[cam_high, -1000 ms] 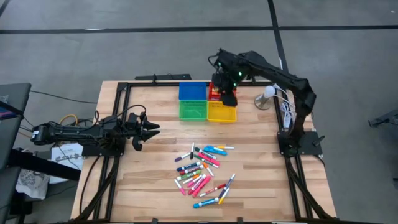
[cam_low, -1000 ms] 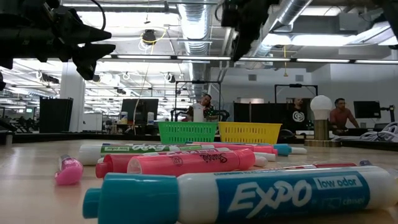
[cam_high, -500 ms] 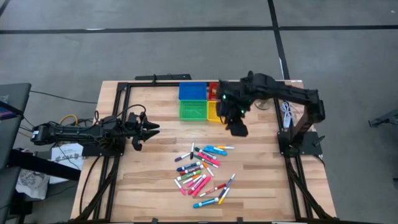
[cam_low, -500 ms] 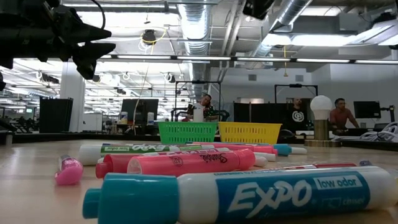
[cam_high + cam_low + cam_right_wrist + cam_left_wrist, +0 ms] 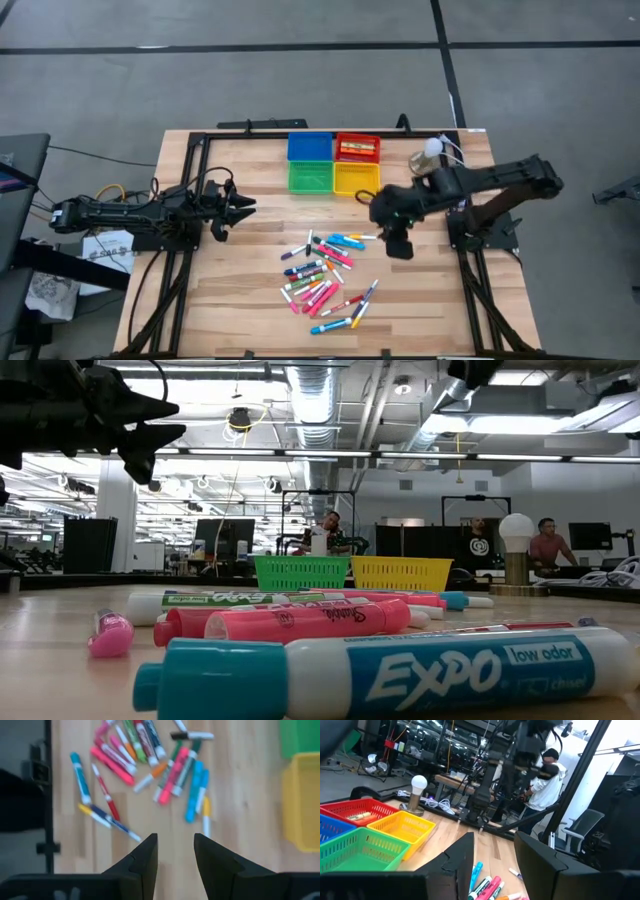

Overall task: Pick & Place Markers
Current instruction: Put the light blue marker in the red bin

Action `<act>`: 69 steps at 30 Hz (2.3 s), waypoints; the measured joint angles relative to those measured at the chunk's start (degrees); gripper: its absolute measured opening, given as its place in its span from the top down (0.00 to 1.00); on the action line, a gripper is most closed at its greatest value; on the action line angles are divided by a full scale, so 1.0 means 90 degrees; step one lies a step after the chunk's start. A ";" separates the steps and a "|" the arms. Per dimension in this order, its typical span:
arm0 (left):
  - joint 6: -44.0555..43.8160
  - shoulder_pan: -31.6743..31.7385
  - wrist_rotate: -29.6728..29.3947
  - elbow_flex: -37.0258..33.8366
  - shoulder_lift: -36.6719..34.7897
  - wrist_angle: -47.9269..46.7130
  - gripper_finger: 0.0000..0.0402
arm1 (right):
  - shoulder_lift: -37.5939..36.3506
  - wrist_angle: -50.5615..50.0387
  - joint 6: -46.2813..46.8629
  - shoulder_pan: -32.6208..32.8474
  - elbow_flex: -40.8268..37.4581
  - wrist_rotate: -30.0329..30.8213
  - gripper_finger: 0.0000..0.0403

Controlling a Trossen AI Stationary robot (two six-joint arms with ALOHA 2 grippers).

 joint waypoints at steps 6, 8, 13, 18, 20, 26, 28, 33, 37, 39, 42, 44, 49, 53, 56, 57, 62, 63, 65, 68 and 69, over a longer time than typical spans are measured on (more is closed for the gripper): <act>0.0000 0.0000 -0.0001 0.0000 0.0002 0.0023 0.65 | -0.0247 0.1136 0.0709 0.0521 -0.1170 0.0380 0.71; 0.0000 0.0000 0.0000 0.0000 0.0002 0.0030 0.65 | -0.0139 0.1359 0.0818 0.0607 -0.1370 0.0456 0.71; 0.0002 0.0000 0.0000 0.0000 0.0002 0.0042 0.65 | 0.0471 0.1795 0.0719 0.0683 -0.1501 0.0479 0.71; 0.0007 0.0000 0.0000 0.0000 0.0002 0.0044 0.65 | 0.1194 0.2279 0.0292 0.0679 -0.1505 0.0479 0.71; 0.0009 0.0000 0.0000 0.0000 0.0002 0.0045 0.65 | 0.1450 0.2475 0.0150 0.0652 -0.1505 0.0479 0.71; 0.0019 0.0000 -0.0002 0.0000 0.0000 0.0049 0.65 | 0.1911 0.2576 -0.0034 0.0454 -0.1503 0.0471 0.71; 0.0021 0.0000 0.0000 0.0000 0.0002 0.0047 0.65 | 0.1987 0.2626 -0.0034 0.0339 -0.1503 0.0474 0.71; 0.0022 0.0000 0.0002 0.0000 0.0002 0.0047 0.65 | 0.2048 0.2626 -0.0032 0.0110 -0.1503 0.0467 0.71; 0.0022 0.0000 0.0001 0.0000 0.0002 0.0049 0.65 | 0.2048 0.2680 -0.0035 -0.0013 -0.1503 0.0463 0.71; 0.0022 0.0000 0.0000 0.0001 0.0002 0.0049 0.65 | 0.2048 0.2739 -0.0100 -0.0035 -0.1503 0.0464 0.71; 0.0022 0.0000 0.0000 0.0000 0.0002 0.0049 0.65 | 0.2048 0.3049 -0.0360 -0.0018 -0.1546 0.0464 0.71; 0.0022 0.0000 0.0003 0.0000 0.0002 0.0049 0.65 | 0.2048 0.3302 -0.0472 -0.0016 -0.1659 0.0462 0.71; 0.0022 0.0000 0.0000 0.0000 0.0002 0.0047 0.65 | 0.2048 0.3494 -0.0489 -0.0047 -0.1907 0.0473 0.71; 0.0022 0.0000 0.0000 0.0000 0.0000 0.0047 0.65 | 0.2048 0.3515 -0.0486 -0.0156 -0.1985 0.0487 0.71; 0.0022 0.0000 0.0000 0.0000 0.0002 0.0047 0.65 | 0.2074 0.3593 -0.0518 -0.0181 -0.1989 0.0484 0.71; 0.0022 0.0000 0.0001 0.0002 0.0001 0.0047 0.65 | 0.2123 0.3701 -0.0525 -0.0199 -0.1986 0.0481 0.71; 0.0022 0.0000 0.0002 0.0000 0.0002 0.0045 0.65 | 0.2398 0.3821 -0.0532 -0.0186 -0.1973 0.0454 0.71; 0.0022 0.0000 0.0001 0.0001 0.0002 0.0044 0.65 | 0.2477 0.3692 -0.0532 -0.0184 -0.1997 0.0451 0.71; 0.0022 0.0000 0.0003 0.0000 0.0002 0.0047 0.65 | 0.2625 0.3721 -0.0530 -0.0191 -0.1995 0.0446 0.71; 0.0022 0.0000 0.0003 0.0001 0.0024 0.0054 0.65 | 0.2732 0.3716 -0.0473 -0.0244 -0.1987 0.0447 0.71; 0.0020 0.0000 0.0005 0.0002 0.0031 0.0047 0.65 | 0.2751 0.3735 -0.0425 -0.0251 -0.1979 0.0452 0.71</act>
